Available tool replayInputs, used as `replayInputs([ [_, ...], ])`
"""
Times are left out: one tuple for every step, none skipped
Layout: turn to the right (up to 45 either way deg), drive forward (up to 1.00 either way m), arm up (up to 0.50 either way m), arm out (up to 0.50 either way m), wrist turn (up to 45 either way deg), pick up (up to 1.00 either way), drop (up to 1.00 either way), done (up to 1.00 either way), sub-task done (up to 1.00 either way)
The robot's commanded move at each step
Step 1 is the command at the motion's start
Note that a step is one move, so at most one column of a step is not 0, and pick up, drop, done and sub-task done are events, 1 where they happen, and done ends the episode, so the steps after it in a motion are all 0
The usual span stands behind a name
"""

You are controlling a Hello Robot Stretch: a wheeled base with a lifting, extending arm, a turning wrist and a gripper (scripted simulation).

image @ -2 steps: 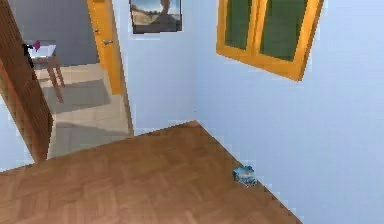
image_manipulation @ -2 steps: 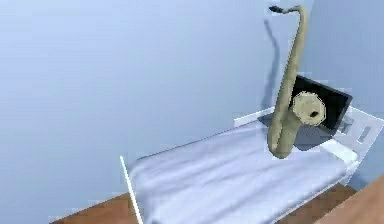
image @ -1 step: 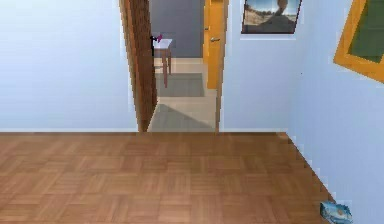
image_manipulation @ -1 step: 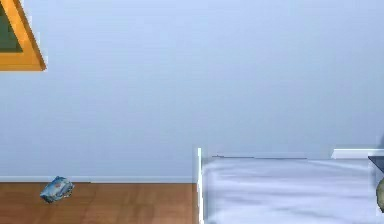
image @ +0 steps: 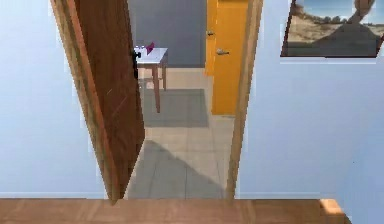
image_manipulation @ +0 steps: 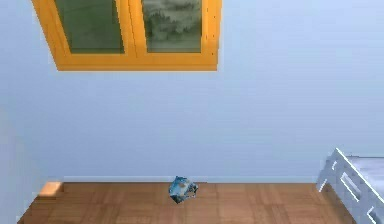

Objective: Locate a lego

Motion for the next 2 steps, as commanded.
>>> replayInputs([
  [-3.0,0.00,0.00,0.00,0.0,0.00,0.00,0.00,0.00],
  [0.0,1.00,0.00,0.00,0.0,0.00,0.00,0.00,0.00],
])
